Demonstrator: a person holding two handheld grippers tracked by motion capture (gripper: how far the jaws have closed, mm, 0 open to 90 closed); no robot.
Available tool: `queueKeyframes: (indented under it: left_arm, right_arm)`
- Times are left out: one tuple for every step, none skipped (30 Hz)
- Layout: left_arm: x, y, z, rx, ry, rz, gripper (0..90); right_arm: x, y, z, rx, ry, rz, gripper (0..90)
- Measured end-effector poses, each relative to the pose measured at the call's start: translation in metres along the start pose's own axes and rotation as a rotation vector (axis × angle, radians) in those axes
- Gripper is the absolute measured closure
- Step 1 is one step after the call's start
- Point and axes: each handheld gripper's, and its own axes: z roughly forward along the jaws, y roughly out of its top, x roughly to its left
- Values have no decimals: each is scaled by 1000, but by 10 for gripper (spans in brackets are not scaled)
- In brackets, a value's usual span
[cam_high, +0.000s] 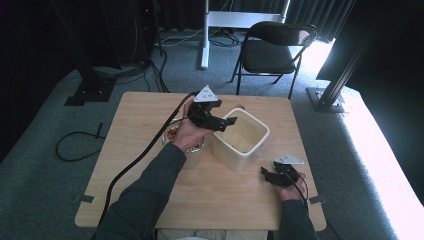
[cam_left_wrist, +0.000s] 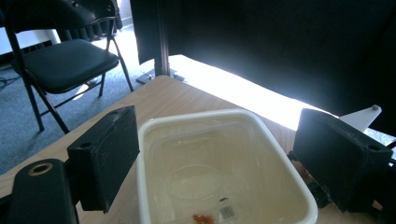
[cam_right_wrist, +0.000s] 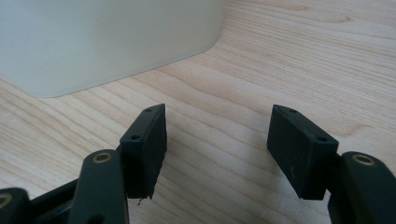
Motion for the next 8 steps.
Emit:
queueKeyframes:
  left_arm:
    - [0,-1,-4,5,11,3,151]
    - [1,-2,-7,6,19,8,151]
    - [2,-4,-11,-6,25,3,152]
    - [4,-6,-15,-13,28,-7,152]
    - [7,-7,-20,-14,33,-15,152]
    - [9,-8,-24,-18,41,-16,152]
    - [11,-11,-31,-27,57,-18,153]
    - [16,-13,-39,-28,73,-25,154]
  right_arm:
    - [0,0,0,0,0,0,372]
    - [0,0,0,0,0,0,372]
    - [0,0,0,0,0,0,372]
    - [0,0,0,0,0,0,371]
    - [0,0,0,0,0,0,371]
    - [0,0,0,0,1,0,369]
    - [0,0,0,1,1,0,367]
    - [0,1,1,1,1,1,361]
